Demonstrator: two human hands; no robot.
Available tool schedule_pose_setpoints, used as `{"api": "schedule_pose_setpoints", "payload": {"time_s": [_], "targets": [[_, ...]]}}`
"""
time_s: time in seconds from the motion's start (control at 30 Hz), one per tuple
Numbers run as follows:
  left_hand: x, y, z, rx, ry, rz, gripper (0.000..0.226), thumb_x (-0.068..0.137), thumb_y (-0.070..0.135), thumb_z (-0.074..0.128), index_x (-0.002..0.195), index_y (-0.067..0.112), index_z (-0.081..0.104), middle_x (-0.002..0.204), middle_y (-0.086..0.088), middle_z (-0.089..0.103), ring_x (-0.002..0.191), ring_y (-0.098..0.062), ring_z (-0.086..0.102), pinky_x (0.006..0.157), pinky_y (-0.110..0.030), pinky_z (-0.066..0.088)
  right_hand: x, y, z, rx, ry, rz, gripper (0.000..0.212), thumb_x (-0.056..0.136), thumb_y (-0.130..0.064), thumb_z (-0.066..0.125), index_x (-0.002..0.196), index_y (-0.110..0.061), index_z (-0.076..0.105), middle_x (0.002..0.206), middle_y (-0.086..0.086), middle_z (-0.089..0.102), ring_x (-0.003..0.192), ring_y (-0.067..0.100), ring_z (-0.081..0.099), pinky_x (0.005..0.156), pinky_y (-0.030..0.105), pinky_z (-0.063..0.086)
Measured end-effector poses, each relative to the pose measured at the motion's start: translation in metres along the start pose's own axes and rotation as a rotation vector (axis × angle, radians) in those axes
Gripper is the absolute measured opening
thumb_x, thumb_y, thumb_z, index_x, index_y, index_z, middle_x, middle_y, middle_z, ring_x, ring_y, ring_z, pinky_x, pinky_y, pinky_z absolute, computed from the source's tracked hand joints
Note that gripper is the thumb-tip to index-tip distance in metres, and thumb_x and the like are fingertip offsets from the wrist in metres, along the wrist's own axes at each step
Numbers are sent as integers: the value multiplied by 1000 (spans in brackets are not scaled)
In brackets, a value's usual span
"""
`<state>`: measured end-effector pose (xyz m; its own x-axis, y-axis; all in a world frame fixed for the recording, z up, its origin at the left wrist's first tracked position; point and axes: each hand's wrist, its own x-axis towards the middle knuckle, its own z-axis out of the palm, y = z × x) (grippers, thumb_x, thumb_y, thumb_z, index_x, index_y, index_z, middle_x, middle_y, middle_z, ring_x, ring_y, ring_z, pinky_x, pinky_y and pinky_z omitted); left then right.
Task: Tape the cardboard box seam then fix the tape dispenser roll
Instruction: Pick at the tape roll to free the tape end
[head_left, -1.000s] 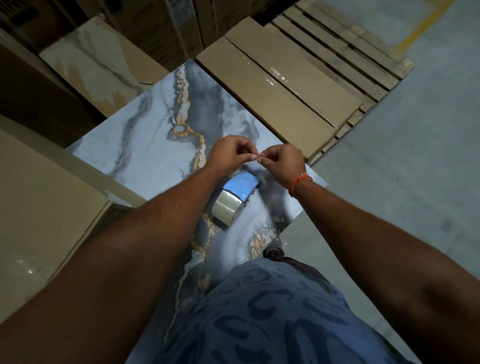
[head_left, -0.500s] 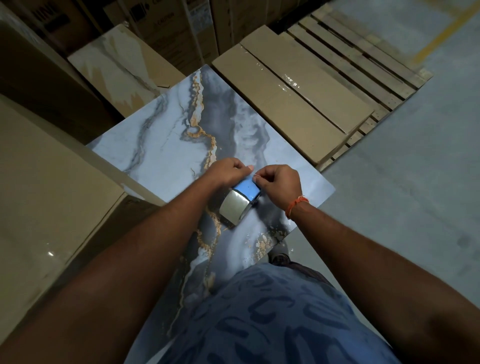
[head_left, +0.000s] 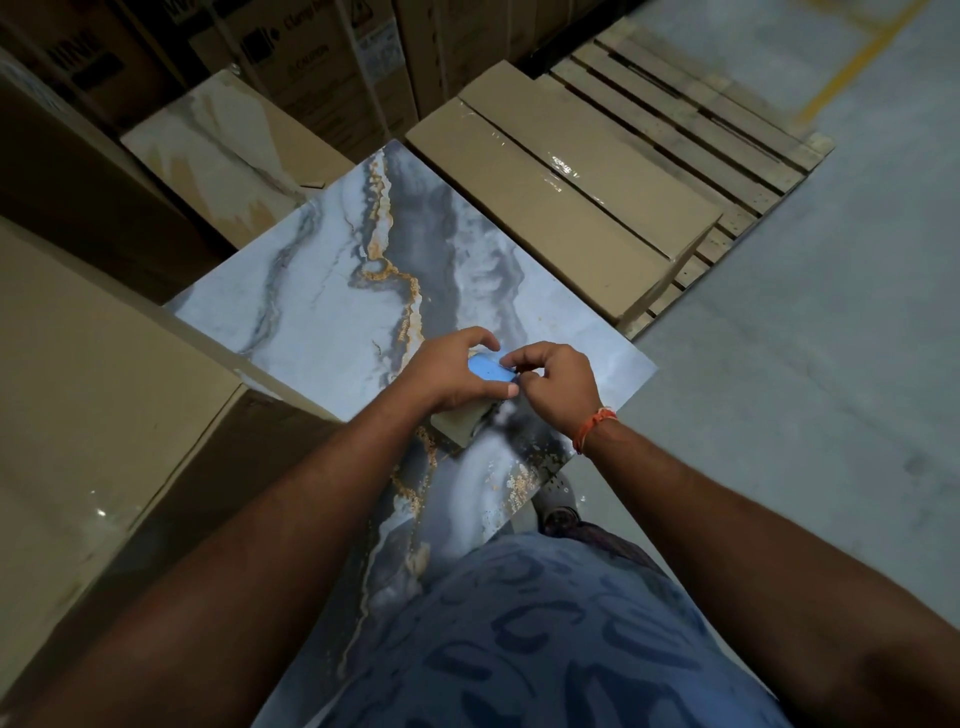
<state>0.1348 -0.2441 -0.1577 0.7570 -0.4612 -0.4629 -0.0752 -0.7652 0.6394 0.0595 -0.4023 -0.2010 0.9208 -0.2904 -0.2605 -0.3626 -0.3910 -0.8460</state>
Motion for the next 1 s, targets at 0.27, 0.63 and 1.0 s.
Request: {"api": "schedule_pose_setpoints", "payload": {"time_s": [0.27, 0.63, 1.0], "targets": [[-8, 2, 6, -106, 13, -72, 49, 72, 39, 92, 113, 22, 71, 111, -4, 70, 105, -26, 69, 94, -44, 59, -9, 6, -3, -25, -16, -90, 33, 81, -1, 66, 110, -11, 79, 113, 6, 74, 102, 17, 68, 83, 10, 48], [-46, 31, 89, 290, 286, 1, 45, 81, 24, 81, 123, 28, 67, 120, -2, 71, 112, -26, 65, 91, -37, 52, -27, 38, -30, 147, -132, 79, 33, 83, 2, 58, 106, -9, 79, 107, 8, 78, 99, 17, 70, 96, 26, 53], [-63, 37, 140, 621, 243, -114, 21, 96, 25, 58, 117, 25, 61, 112, -9, 66, 103, -33, 65, 83, -42, 55, -44, 77, -52, 480, -288, 311, 26, 85, 13, 64, 104, -2, 75, 93, 14, 72, 80, 20, 66, 57, 15, 53]]}}
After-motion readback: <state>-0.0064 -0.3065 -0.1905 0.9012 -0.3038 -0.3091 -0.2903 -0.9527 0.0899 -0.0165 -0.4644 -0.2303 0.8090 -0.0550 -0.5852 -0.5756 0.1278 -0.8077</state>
